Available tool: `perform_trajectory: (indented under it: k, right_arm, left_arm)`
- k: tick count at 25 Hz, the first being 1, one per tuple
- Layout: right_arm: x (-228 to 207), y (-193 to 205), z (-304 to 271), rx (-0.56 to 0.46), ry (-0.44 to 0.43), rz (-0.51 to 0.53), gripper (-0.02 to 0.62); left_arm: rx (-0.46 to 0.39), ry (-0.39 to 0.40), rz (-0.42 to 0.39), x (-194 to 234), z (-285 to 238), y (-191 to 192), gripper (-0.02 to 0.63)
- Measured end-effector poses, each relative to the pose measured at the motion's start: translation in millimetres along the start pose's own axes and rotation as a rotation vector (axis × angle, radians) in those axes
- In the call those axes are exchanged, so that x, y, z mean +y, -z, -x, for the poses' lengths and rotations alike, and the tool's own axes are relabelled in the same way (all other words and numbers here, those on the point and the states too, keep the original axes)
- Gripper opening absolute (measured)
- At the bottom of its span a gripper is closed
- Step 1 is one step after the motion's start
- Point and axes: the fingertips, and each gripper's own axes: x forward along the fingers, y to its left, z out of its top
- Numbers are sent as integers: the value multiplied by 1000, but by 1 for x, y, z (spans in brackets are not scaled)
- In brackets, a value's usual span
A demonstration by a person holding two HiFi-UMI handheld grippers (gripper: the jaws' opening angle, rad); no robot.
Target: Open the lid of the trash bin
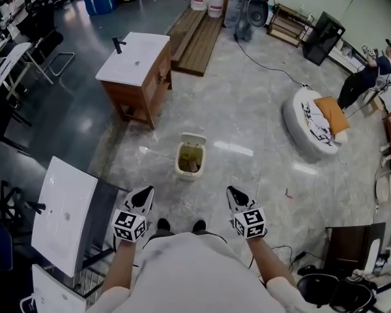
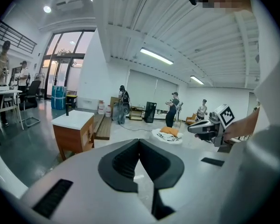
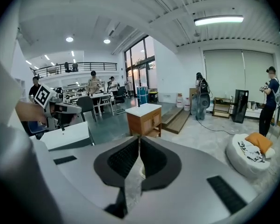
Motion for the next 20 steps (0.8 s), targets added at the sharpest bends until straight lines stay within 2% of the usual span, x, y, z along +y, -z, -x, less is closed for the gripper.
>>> perform_trajectory:
  k: [12, 20]
  right_arm:
    - [25, -21, -6, -39, 32, -5, 34]
    - [30, -25, -6, -39, 38, 3, 34]
  left_arm:
    - [-24, 39, -5, 28, 11, -12, 18]
    - [-31, 50, 0, 30, 12, -14, 18]
